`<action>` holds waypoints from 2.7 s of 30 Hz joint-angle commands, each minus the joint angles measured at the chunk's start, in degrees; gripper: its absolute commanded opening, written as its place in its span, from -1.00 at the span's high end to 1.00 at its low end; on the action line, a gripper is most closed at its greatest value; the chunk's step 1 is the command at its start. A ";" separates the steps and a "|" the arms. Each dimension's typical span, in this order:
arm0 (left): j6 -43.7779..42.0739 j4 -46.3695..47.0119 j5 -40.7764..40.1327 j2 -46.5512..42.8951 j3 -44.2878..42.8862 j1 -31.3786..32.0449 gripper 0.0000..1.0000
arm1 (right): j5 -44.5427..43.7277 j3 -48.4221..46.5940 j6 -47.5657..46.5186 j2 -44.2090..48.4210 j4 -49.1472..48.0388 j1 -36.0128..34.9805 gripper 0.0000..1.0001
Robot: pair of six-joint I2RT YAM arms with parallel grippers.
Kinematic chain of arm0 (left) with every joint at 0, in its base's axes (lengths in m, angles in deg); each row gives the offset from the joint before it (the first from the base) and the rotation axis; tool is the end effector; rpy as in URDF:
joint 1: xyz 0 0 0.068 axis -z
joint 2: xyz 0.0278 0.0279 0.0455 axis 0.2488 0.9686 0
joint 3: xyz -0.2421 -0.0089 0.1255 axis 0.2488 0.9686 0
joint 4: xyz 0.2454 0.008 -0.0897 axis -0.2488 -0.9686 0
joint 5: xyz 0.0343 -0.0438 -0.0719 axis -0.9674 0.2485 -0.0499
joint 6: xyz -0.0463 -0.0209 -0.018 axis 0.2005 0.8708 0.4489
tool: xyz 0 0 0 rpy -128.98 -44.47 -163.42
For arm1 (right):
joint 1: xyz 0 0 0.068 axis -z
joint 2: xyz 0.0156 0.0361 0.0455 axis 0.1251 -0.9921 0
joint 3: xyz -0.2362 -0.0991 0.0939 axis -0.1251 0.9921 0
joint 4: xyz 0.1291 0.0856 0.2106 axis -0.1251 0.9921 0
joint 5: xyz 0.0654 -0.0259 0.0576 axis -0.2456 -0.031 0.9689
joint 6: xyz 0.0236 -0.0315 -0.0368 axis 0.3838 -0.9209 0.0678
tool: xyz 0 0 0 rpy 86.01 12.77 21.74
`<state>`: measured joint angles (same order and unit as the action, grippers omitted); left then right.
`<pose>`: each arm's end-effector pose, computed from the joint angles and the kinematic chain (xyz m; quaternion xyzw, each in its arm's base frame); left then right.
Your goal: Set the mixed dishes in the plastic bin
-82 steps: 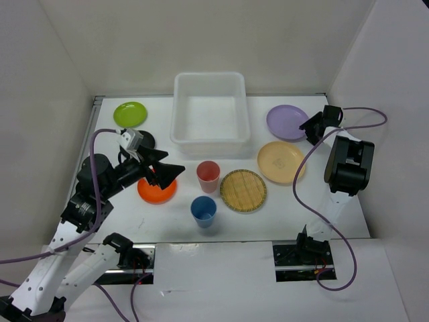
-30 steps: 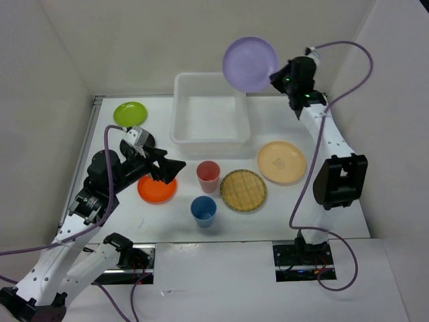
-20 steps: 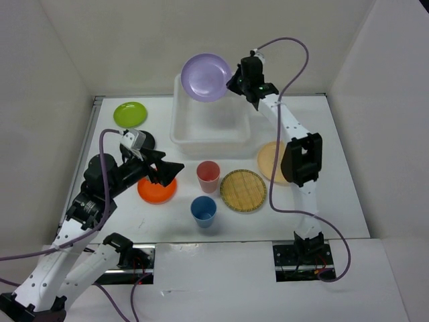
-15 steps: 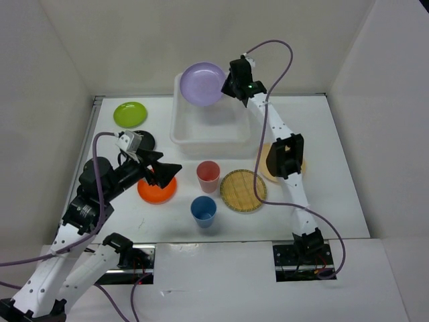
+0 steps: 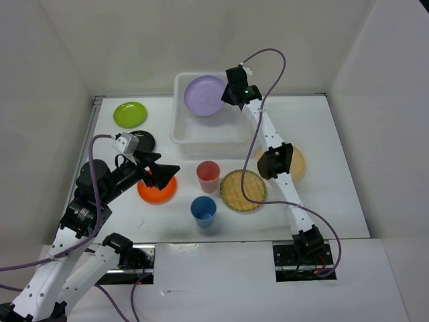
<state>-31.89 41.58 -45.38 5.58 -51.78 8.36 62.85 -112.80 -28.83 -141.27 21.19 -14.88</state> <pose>0.1219 -0.0630 0.3702 0.1097 0.6947 -0.3736 0.6048 0.5424 0.2124 0.2507 0.1409 0.8739 0.1402 0.4436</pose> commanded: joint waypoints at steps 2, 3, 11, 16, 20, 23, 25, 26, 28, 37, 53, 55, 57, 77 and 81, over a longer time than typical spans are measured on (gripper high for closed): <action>1.06 1.12 0.28 -0.82 0.39 -0.35 -1.00 | 0.52 -3.16 -0.29 -2.17 1.97 -0.26 1.00; 1.06 1.12 0.28 -0.82 0.39 -0.35 -1.00 | 0.52 -3.16 -0.29 -2.86 1.97 -0.26 1.00; 1.06 1.12 0.28 -0.82 0.91 -0.35 -1.00 | 0.00 -3.16 -0.29 -4.45 3.11 -0.26 0.85; 1.06 0.60 0.28 -1.34 0.91 -0.35 -1.00 | 0.00 -3.16 -0.82 -4.45 3.63 -0.26 0.33; 1.06 0.59 0.28 -1.87 0.91 -0.35 -1.00 | -0.53 -3.16 -1.43 -2.79 3.64 -0.26 0.07; 1.06 0.59 0.28 -1.87 0.91 -0.35 -1.00 | -0.53 -3.16 -2.49 0.99 3.64 -0.26 -0.08; 1.06 0.59 0.28 -1.35 1.44 -0.35 -1.00 | -1.06 -3.16 -4.85 5.38 3.64 -0.79 -0.18; 1.06 0.59 0.89 -1.35 1.44 -0.35 -1.00 | -1.06 -3.16 -5.56 7.13 3.64 -0.79 -0.18; 1.06 1.21 0.90 -0.73 1.44 -0.35 -1.00 | -2.28 -3.16 -6.43 13.35 4.77 -0.79 -0.20; -0.18 3.40 2.57 4.36 -1.28 -0.35 -1.00 | -16.15 -3.16 -7.40 31.76 25.22 -0.79 -0.23; -2.64 2.79 7.30 8.57 -2.78 -0.88 -1.00 | -8.08 77.90 -3.81 87.16 1.56 7.19 -0.30; -2.64 3.31 7.84 9.81 -3.31 -0.88 -1.00 | -3.45 90.88 -1.00 90.63 -4.08 13.43 -0.30; -2.64 3.31 7.84 10.34 -3.31 -0.36 -1.00 | -2.73 98.14 1.72 94.33 -7.25 16.94 -0.33; -3.17 2.78 8.98 10.34 -3.83 -0.35 -1.00 | 12.21 135.17 5.69 87.75 -29.93 32.26 -0.33; -3.16 2.79 8.98 10.34 -3.83 -0.35 -1.00 | 11.07 136.67 6.21 83.28 -33.62 31.73 -0.33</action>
<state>-33.88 42.22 -37.91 16.11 -53.29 7.90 74.65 22.96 -23.82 -55.62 -5.24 17.30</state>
